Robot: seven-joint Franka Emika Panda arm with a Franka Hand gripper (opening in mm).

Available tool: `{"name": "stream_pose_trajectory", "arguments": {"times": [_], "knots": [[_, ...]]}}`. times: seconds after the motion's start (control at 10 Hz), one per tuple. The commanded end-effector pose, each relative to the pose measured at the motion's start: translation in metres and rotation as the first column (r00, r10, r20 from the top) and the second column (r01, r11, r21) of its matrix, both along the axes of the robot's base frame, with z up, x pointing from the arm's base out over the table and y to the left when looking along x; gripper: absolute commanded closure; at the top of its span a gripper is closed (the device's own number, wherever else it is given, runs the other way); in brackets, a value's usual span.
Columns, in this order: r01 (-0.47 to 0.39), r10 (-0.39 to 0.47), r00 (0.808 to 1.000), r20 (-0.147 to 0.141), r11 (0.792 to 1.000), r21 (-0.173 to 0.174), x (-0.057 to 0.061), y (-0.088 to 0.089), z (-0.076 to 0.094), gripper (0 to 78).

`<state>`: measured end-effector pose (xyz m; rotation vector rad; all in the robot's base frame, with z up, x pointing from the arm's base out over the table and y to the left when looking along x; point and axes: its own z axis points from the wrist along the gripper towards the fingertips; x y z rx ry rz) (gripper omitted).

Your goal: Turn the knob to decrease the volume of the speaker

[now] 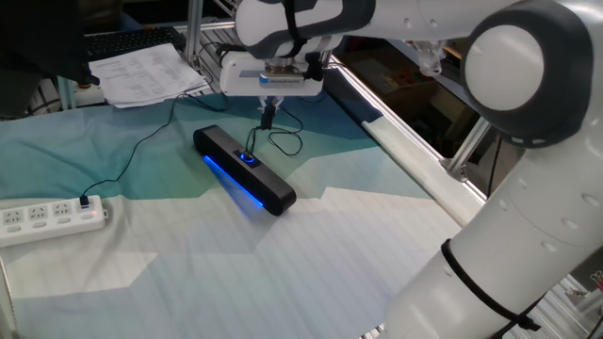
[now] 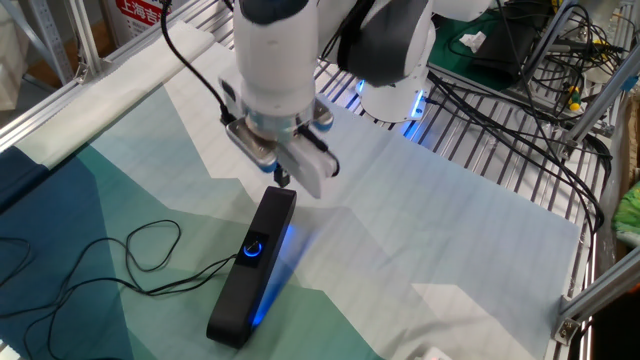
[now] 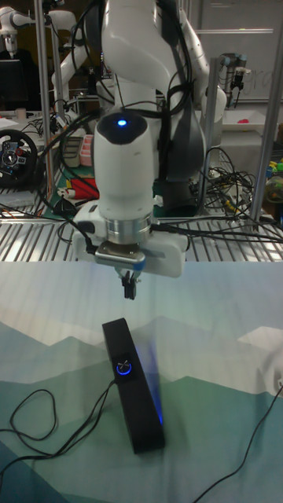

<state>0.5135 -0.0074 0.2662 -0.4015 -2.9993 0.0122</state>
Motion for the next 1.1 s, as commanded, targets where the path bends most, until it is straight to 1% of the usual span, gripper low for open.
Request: {"name": "stream_pose_trajectory", "arguments": {"times": [0.1, 0.2, 0.3, 0.4, 0.5, 0.6, 0.7, 0.8, 1.1], "knots": [[0.07, -0.07, 0.997, 0.037, 0.998, -0.003, 0.015, -0.004, -0.022, 77.6], [0.086, -0.086, 0.995, 0.041, 0.996, -0.003, 0.02, -0.006, -0.024, 77.6], [0.093, -0.093, 0.995, 0.041, 0.996, -0.002, 0.023, -0.008, -0.025, 77.6], [0.115, -0.115, 0.992, 0.044, 0.993, 0.001, 0.027, -0.011, -0.03, 77.6], [0.132, -0.132, 0.99, 0.042, 0.991, 0.007, 0.027, -0.012, -0.034, 77.6], [0.144, -0.144, 0.989, 0.045, 0.99, 0.002, 0.027, -0.012, -0.038, 77.6], [0.148, -0.148, 0.988, 0.048, 0.989, 0.0, 0.027, -0.013, -0.039, 77.6], [0.17, -0.17, 0.984, 0.054, 0.985, -0.003, 0.028, -0.013, -0.039, 77.6], [0.193, -0.193, 0.98, 0.055, 0.981, -0.002, 0.028, -0.013, -0.039, 77.6]]}}
